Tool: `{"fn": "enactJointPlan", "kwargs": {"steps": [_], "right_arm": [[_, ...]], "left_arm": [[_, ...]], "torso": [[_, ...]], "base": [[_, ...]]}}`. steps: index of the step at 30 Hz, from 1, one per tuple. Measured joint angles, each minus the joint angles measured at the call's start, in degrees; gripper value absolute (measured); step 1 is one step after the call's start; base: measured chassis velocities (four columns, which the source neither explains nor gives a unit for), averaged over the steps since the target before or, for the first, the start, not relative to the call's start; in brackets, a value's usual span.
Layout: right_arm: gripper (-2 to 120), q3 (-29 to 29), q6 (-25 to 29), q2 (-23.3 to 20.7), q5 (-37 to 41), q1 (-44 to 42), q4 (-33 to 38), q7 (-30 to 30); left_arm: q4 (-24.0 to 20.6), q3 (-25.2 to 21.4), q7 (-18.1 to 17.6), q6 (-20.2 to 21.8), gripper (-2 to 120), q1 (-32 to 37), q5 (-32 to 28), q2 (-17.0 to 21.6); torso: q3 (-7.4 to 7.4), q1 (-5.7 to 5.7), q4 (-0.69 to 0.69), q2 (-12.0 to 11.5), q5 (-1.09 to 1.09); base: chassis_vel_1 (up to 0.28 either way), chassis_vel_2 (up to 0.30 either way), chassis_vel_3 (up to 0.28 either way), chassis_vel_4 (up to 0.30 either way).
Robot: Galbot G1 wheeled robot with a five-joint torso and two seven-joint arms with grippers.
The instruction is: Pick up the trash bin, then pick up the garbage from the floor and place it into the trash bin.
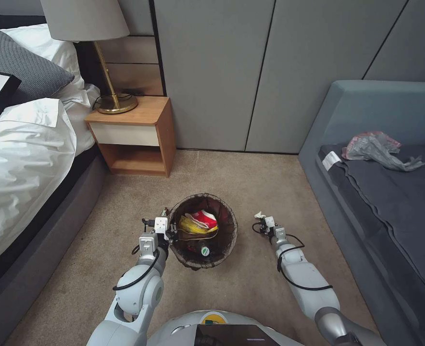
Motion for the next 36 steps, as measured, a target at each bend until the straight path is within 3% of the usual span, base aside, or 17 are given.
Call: {"fn": "enactJointPlan", "kwargs": {"steps": [8, 11, 12, 15, 16, 19, 20, 22, 23, 26, 32, 36], "right_arm": [[0, 0.6, 2.3, 0.0, 0.2, -1.9, 3.8, 0.8], [0, 1.5, 7.9, 0.0, 1.7, -5.9, 13.3, 0.6], [0, 1.5, 7.9, 0.0, 1.7, -5.9, 13.3, 0.6], [0, 2.1, 14.6, -0.4, 7.0, -10.6, 26.3, -6.5], [0, 2.1, 14.6, -0.4, 7.0, -10.6, 26.3, -6.5], [0, 2.5, 19.8, -1.2, 14.9, -16.3, 40.6, -20.3], [0, 2.5, 19.8, -1.2, 14.9, -16.3, 40.6, -20.3], [0, 1.9, 19.8, -2.2, 18.4, -20.0, 49.8, -27.8], [0, 1.9, 19.8, -2.2, 18.4, -20.0, 49.8, -27.8], [0, -1.9, 17.5, -4.3, 18.7, -23.5, 58.5, -30.5], [0, -8.7, 15.5, -7.0, 17.0, -24.6, 59.9, -29.4], [0, -11.5, 15.6, -7.3, 14.2, -24.6, 56.3, -28.9]], "left_arm": [[0.3, -0.2, 0.0, 0.0, 2, 0.0, 0.0, 0.0], [0.7, -0.2, 0.0, 0.0, 2, 0.0, 0.0, -0.1], [0.7, -0.2, 0.0, 0.0, 2, 0.0, 0.0, -0.1], [1.0, -0.1, 0.0, 0.0, 2, 0.0, 0.0, -0.1], [1.0, -0.1, 0.0, 0.0, 2, 0.0, 0.0, -0.1], [1.1, 0.0, 0.0, 0.0, 2, 0.1, 0.0, 0.1], [1.1, 0.0, 0.0, 0.0, 2, 0.1, 0.0, 0.1], [1.2, 0.6, 0.1, 0.0, 2, 0.1, 0.1, 0.2], [1.2, 0.6, 0.1, 0.0, 2, 0.1, 0.1, 0.2], [1.3, 0.9, 0.2, 0.0, 2, 0.0, 0.2, 0.0], [1.2, 1.0, 0.3, 0.0, 2, -0.1, 0.2, -0.1], [0.9, 1.0, 0.3, 0.0, 2, -0.1, 0.2, -0.2]], "torso": [[0.0, 0.0, 0.0, 0.0, 0.0], [-0.01, 0.0, 0.01, 0.0, 0.0], [-0.01, 0.0, 0.01, 0.0, 0.0], [-0.01, 0.0, 0.01, 0.0, -0.02], [-0.01, 0.0, 0.01, 0.0, -0.02], [-0.01, 0.0, 0.02, 0.0, 0.01], [-0.01, 0.0, 0.02, 0.0, 0.01], [-0.01, 0.0, -0.01, 0.0, -0.02], [-0.01, 0.0, -0.01, 0.0, -0.02], [-0.01, -0.01, -0.01, 0.0, -0.02], [-0.01, 0.0, 0.0, 0.0, -0.01], [-0.01, 0.0, 0.0, 0.0, 0.0]], "base": [[0.0, 0.0, 0.0, 0.0], [0.0, 0.0, 0.0, 0.0], [0.0, 0.0, 0.0, 0.0], [0.0, 0.0, 0.0, 0.0], [0.0, 0.0, 0.0, 0.0], [0.0, 0.0, 0.0, 0.0], [0.0, 0.0, 0.0, 0.0], [0.0, 0.0, 0.0, 0.0], [0.0, 0.0, 0.0, 0.0], [0.0, 0.0, 0.0, 0.0], [0.0, 0.0, 0.0, 0.0], [0.0, 0.0, 0.0, 0.0]]}}
